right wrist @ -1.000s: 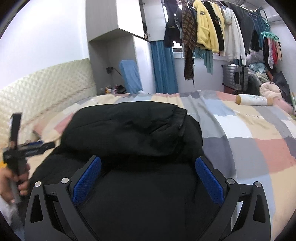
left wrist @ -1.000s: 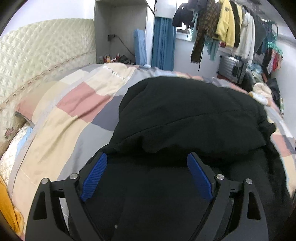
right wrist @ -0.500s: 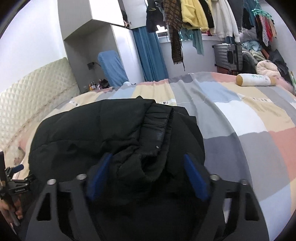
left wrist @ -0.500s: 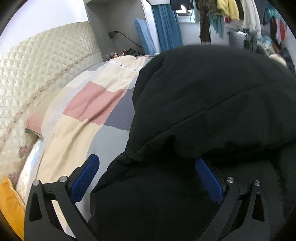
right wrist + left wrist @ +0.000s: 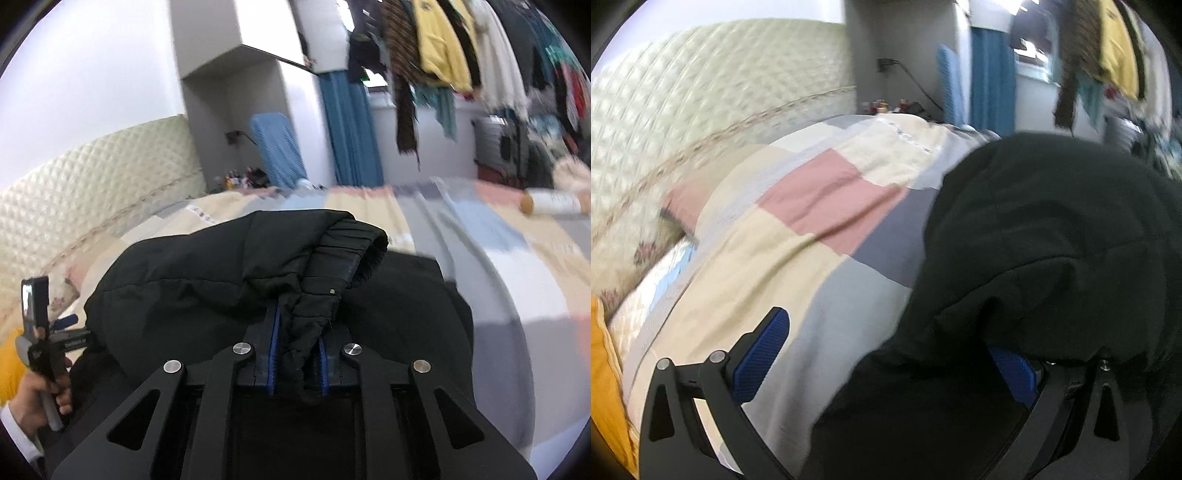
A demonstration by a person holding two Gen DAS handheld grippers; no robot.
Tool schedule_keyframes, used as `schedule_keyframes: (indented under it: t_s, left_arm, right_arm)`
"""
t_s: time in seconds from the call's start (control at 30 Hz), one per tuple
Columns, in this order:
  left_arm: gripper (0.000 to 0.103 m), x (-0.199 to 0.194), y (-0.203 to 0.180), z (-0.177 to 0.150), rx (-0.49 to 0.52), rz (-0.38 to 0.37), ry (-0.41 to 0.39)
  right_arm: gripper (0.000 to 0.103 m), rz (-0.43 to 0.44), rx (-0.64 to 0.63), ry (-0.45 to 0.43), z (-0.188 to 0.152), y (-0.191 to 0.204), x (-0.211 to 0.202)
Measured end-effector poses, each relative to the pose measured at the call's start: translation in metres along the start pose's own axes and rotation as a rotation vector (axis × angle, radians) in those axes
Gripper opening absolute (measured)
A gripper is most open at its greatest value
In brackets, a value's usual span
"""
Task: Fold large clothes
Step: 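Grasp the jacket hem with both grippers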
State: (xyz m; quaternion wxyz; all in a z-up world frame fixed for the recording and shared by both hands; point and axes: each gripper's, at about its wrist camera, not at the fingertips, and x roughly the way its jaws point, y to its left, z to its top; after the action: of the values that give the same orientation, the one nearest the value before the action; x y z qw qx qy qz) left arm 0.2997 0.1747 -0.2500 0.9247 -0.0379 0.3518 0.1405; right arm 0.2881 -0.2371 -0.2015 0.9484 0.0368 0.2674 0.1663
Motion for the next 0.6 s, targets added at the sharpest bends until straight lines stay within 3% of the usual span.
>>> schedule_keyframes:
  t_s: [0.2, 0.33, 0.6]
  left_arm:
    - [0.103, 0.012, 0.025, 0.003, -0.1, -0.058, 0.051]
    - [0.103, 0.012, 0.02, 0.0, -0.091, -0.09, 0.063]
    - [0.103, 0.013, 0.014, -0.002, -0.086, -0.117, 0.084]
  right_arm:
    - [0.014, -0.09, -0.084, 0.047, 0.004, 0.016, 0.037]
    - [0.014, -0.121, -0.01, 0.105, -0.02, -0.005, 0.068]
    - [0.02, -0.132, 0.008, 0.118, -0.03, -0.011, 0.074]
